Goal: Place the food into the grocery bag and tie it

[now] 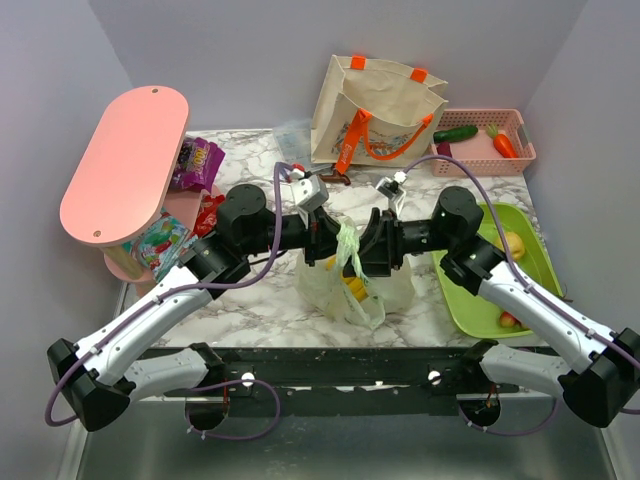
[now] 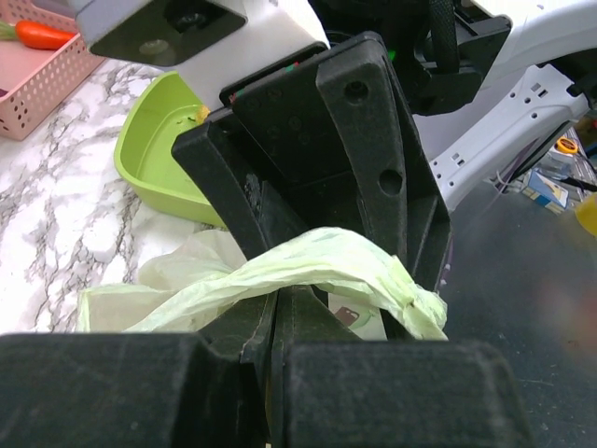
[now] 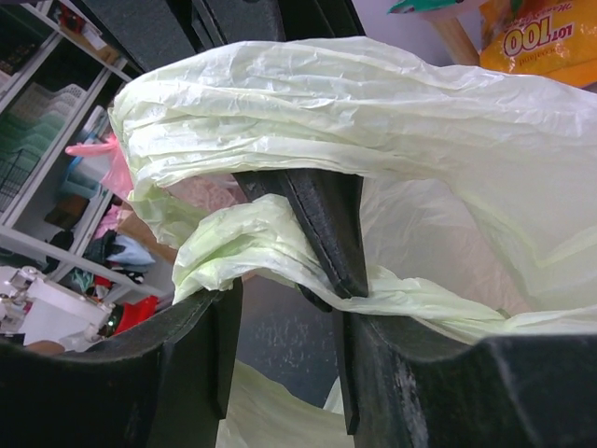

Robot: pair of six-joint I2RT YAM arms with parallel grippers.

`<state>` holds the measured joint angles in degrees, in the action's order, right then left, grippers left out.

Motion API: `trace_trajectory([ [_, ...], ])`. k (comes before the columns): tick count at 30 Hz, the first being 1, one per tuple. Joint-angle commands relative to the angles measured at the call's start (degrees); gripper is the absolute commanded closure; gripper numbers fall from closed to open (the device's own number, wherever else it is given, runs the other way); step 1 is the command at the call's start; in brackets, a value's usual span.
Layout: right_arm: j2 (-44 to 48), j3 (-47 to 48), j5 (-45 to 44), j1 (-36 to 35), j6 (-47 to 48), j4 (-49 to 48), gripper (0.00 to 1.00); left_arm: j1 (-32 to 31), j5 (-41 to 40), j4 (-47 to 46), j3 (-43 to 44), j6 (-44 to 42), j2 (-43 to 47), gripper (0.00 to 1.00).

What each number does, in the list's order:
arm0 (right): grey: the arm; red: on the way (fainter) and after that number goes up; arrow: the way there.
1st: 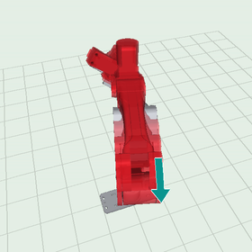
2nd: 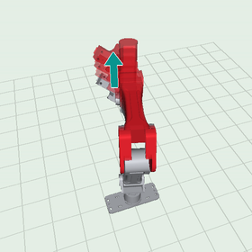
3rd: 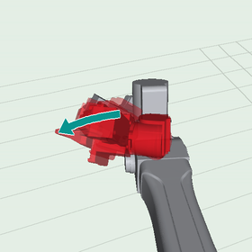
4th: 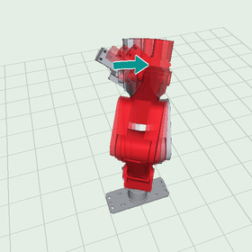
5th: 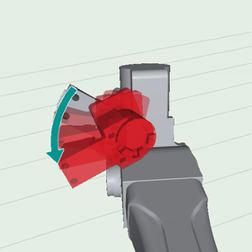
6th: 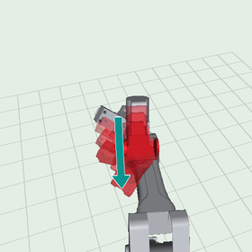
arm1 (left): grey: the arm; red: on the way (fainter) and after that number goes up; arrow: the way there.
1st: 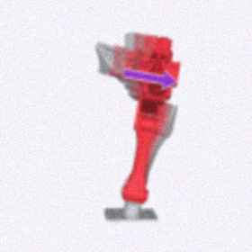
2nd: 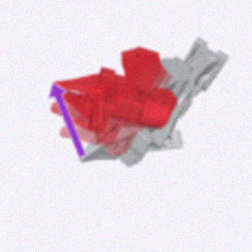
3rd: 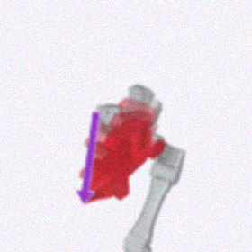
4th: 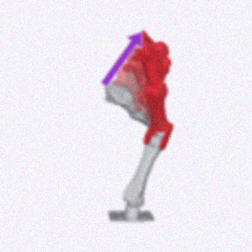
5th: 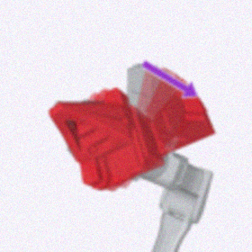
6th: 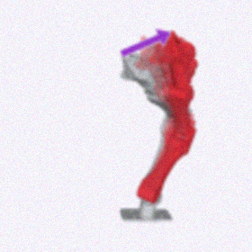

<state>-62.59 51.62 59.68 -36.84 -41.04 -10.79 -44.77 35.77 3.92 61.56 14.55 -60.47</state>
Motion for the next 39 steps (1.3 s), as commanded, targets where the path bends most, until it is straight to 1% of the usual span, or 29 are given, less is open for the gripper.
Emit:
trace_trajectory([
  [1, 0.46, -1.14, -1.29, -1.6, 1.12, -3.29, 0.5, -0.36, -0.61, 1.01, 2.86, 0.63, -0.99, 1.0],
  [5, 1.22, -2.02, -0.57, -1.92, 1.44, -4.59, 0.47, -0.35, -2.17, 5.13, 5.96, 1.44, -2.67, 1.0],
  [8, 1.55, -1.89, -1.15, -1.92, 2.49, -4.07, 0.45, -0.41, -2.37, 5.99, 6.43, 1.79, -2.99, 1.0],
  [13, 1.76, -1.43, -3.39, -2.2, 2.88, -4.92, 0.3, -0.51, -3.15, 5.04, 5.61, 2.83, -2.35, 1.0],
  [15, 1.68, -1.18, -4.45, -2.49, 3.2, -5.0, 0.27, -0.51, -3.74, 4.95, 5.7, 3.23, -2.46, 1.0],
  [19, 1.17, 0.18, -8.28, -3.36, 5.0, -2.57, 0.27, -0.75, -5.18, 5.63, 6.5, 4.37, -2.89, 1.0],
  [22, 1.23, 0.33, -11.93, -4.15, 5.14, -2.54, 0.27, -1.11, -6.28, 5.82, 6.73, 5.2, -3.01, 1.0],
  [27, 1.76, 0.16, -17.76, -6.48, 4.9, -3.47, 0.26, -1.9, -8.45, 5.97, 6.51, 5.89, -2.82, 1.0],
  [30, 2.03, -0.69, -20.11, -8.38, 3.55, -5.77, 0.26, -2.28, -9.69, 6.27, 6.73, 6.1, -2.57, 1.0],
  [35, 1.79, -1.05, -27.23, -11.77, 3.41, -6.29, 0.26, -2.83, -11.81, 6.91, 7.0, 6.55, -2.21, 1.0],
  [37, 1.6, -1.41, -29.65, -12.75, 2.8, -7.05, 0.27, -3.08, -12.4, 6.83, 6.82, 6.72, -1.95, 1.0],
  [39, 1.4, -1.93, -31.5, -13.84, 2.09, -8.18, 0.31, -3.3, -12.95, 6.81, 6.49, 6.81, -1.68, 1.0],
])
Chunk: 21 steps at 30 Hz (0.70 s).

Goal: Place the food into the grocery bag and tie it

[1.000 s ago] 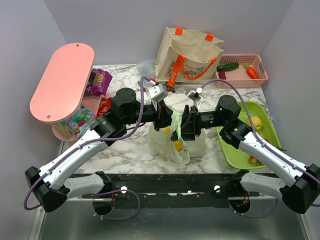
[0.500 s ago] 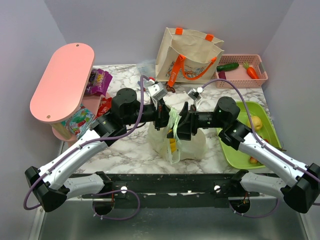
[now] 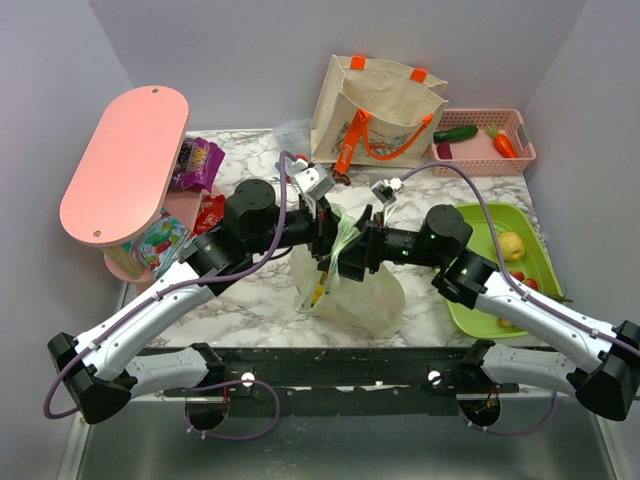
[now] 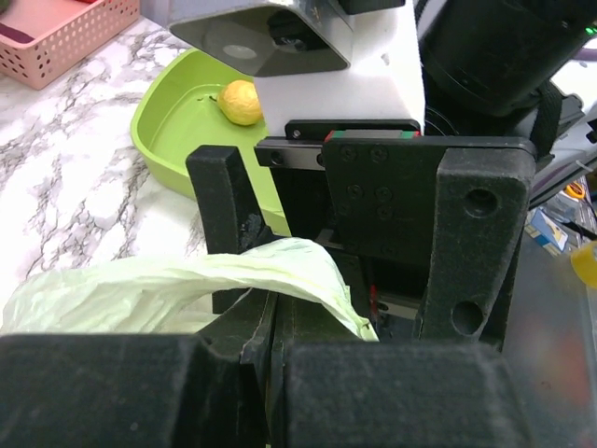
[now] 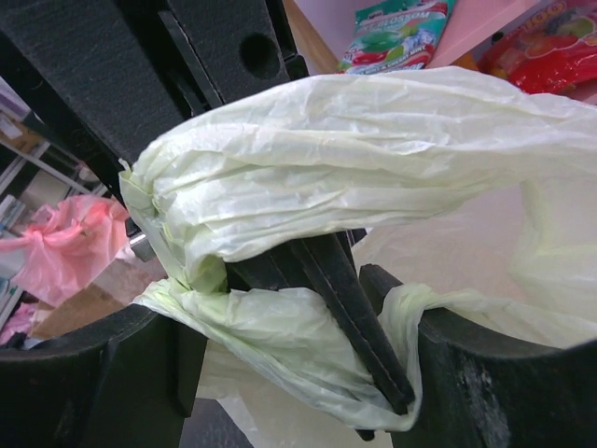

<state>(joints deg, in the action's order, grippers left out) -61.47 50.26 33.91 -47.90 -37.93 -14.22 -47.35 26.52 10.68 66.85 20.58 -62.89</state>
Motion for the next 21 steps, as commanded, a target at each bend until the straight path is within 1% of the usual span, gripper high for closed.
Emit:
trace_trajectory([
  [1, 0.21, -0.72, -7.14, -3.35, -1.29, -5.04, 0.33, -0.82, -3.97, 0.05, 1.05, 0.87, 0.92, 1.0],
  [7, 0.3, -1.93, -11.74, -5.02, -2.79, -6.86, 0.6, -0.99, -4.93, 0.22, 0.23, 0.87, 1.59, 1.0],
  [10, -0.19, -1.95, -11.37, -5.02, -3.35, -7.3, 0.69, -1.07, -4.93, 0.22, 0.06, 0.95, 1.76, 1.0],
  [15, -0.58, -2.47, -10.68, -5.1, -4.37, -7.78, 0.88, -1.08, -4.98, 0.44, -0.23, 1.06, 2.05, 1.0],
  [20, 0.27, -2.41, -10.8, -5.12, -3.87, -4.7, 0.99, -1.08, -5.55, 1.57, -0.19, 0.53, 2.66, 1.0],
  [21, 0.53, -2.36, -10.81, -5.14, -3.78, -4.15, 0.99, -1.08, -5.74, 1.75, -0.34, 0.52, 2.81, 1.0],
])
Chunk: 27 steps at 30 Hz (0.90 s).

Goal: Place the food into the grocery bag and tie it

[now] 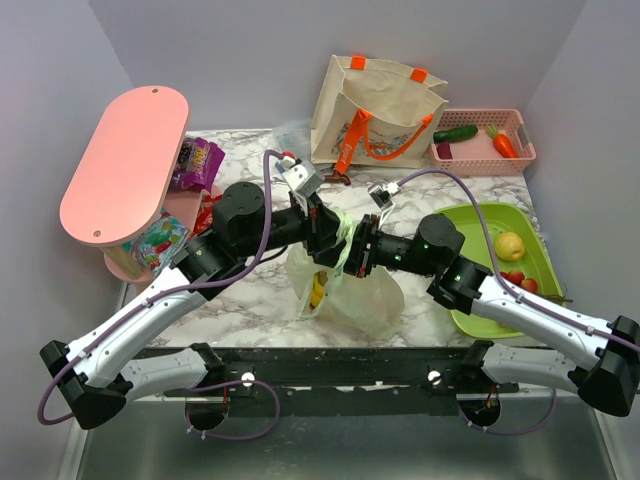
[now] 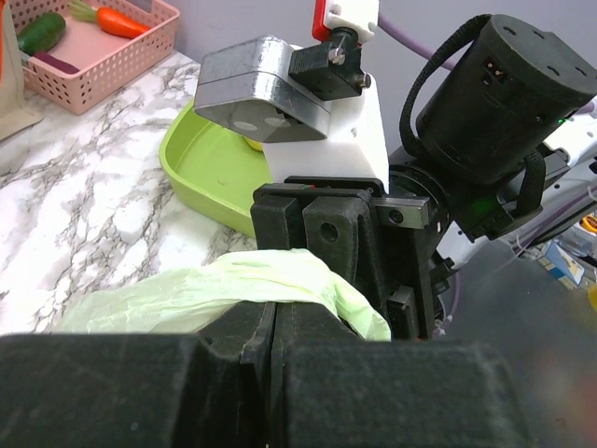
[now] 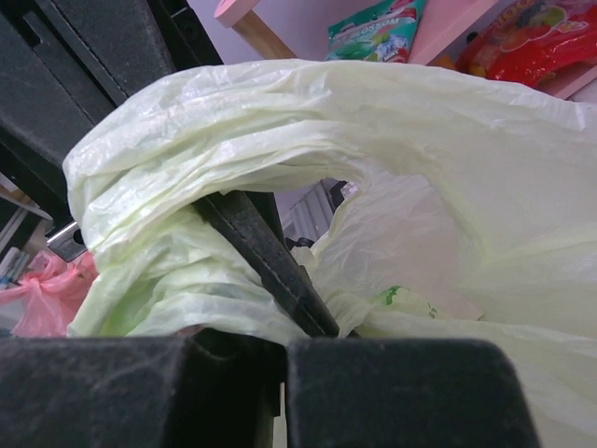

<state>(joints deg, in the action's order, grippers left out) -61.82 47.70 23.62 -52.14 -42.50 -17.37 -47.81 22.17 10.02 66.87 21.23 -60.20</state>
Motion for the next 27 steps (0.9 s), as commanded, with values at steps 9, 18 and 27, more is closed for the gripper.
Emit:
trace_trajectory([
  [9, 2.86, 2.35, -1.61, -0.86, 1.56, 6.0, 0.99, -0.66, -1.78, 2.37, -2.97, 0.04, 2.31, 1.0],
  [18, 3.29, 6.63, -3.53, -0.86, 3.78, 16.09, 0.99, -0.63, -2.83, 2.65, -5.64, 0.52, 5.57, 1.0],
  [27, 3.79, 9.11, -4.65, -0.93, 5.35, 23.26, 0.99, -0.69, -3.03, 2.82, -7.45, 1.09, 8.22, 1.0],
])
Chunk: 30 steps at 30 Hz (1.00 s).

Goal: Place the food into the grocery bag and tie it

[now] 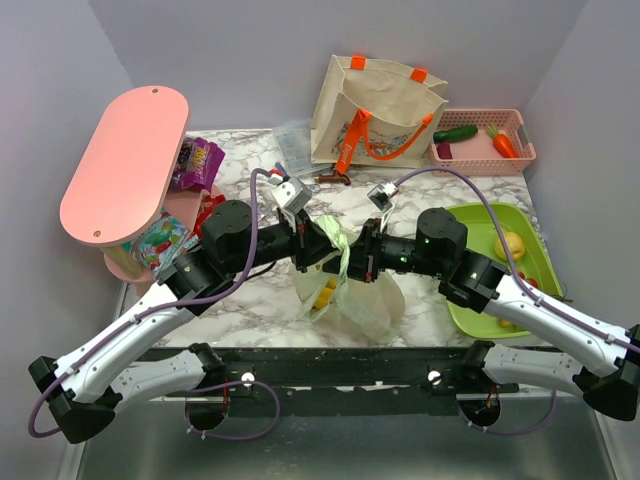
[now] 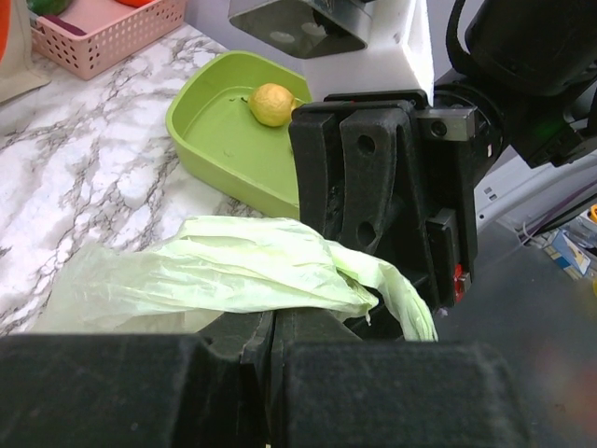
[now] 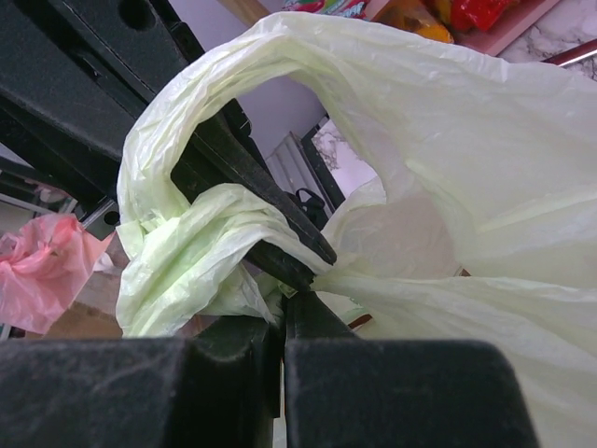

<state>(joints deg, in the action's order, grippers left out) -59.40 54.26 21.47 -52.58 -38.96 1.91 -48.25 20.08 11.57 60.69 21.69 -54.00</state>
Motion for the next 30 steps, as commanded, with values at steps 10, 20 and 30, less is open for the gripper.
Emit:
trace_trajectory([
  [10, 1.65, 4.19, -5.22, -0.5, 2.57, 7.12, 0.99, -0.27, -0.34, 1.7, -3.8, 2.07, 5.2, 1.0],
  [20, 2.01, 5.13, -10.27, -0.47, 1.77, 9.18, 0.99, -0.27, -1.87, 3.63, -6.84, 2.83, 10.06, 1.0],
  [30, 4.27, 3.23, -21.11, -0.42, -2.54, 9.93, 0.99, -0.27, -5.0, 6.83, -10.04, 3.5, 16.27, 1.0],
])
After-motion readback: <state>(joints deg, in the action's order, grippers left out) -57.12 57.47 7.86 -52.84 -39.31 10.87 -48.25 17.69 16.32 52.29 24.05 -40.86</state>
